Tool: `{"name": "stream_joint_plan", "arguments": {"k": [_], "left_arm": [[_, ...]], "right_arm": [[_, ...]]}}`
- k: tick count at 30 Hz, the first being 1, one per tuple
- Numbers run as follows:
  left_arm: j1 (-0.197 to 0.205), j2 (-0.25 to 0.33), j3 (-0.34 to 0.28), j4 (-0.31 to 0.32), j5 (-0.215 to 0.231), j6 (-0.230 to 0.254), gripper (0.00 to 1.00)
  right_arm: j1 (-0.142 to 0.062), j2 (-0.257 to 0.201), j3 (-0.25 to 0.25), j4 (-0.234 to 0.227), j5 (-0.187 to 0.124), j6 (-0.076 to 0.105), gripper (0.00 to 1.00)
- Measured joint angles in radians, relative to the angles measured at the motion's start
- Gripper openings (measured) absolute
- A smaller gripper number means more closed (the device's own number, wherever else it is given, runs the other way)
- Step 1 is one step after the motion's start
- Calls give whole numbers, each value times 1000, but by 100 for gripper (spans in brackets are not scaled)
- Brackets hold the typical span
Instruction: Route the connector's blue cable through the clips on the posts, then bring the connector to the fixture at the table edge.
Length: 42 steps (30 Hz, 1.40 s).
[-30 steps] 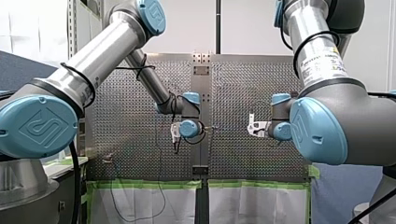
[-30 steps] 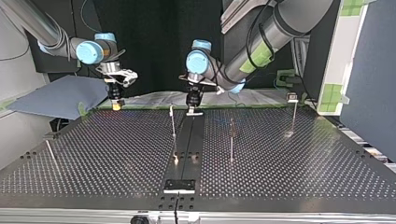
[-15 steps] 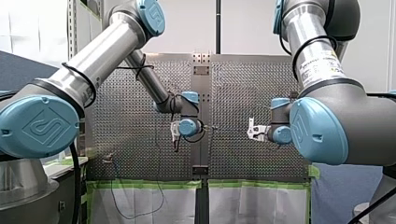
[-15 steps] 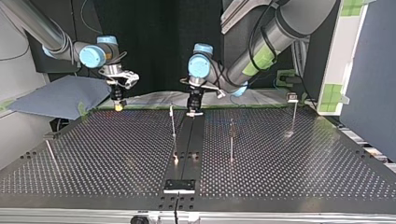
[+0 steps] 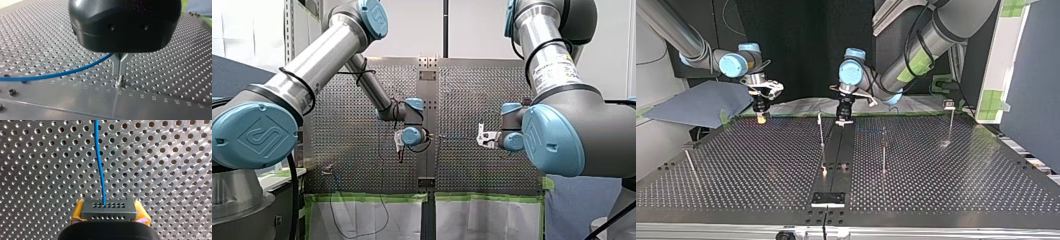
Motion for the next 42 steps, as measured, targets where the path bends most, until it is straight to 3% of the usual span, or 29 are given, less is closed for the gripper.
{"name": "stream_joint_plan", "arguments": {"k": [14,34,36,38,39,41,42], "left_arm": [[1,-67,63,-23,14,-17,3],[20,-72,111,-49,23,-11,3],[20,-72,113,-52,26,-11,5],[21,-72,113,-54,27,-11,20],[20,-72,113,-55,28,-10,20],[19,-72,113,-56,28,-9,37],[18,-72,113,-58,29,-5,37]], "right_arm": [[-3,2,-33,27,4,-4,0],[-13,7,-71,45,13,-2,0],[-13,7,-71,46,12,-3,0],[-12,8,-72,48,11,-3,0],[-11,8,-72,48,11,-4,0],[-10,8,-72,49,10,-4,0],[-10,8,-72,49,10,-4,0]]}}
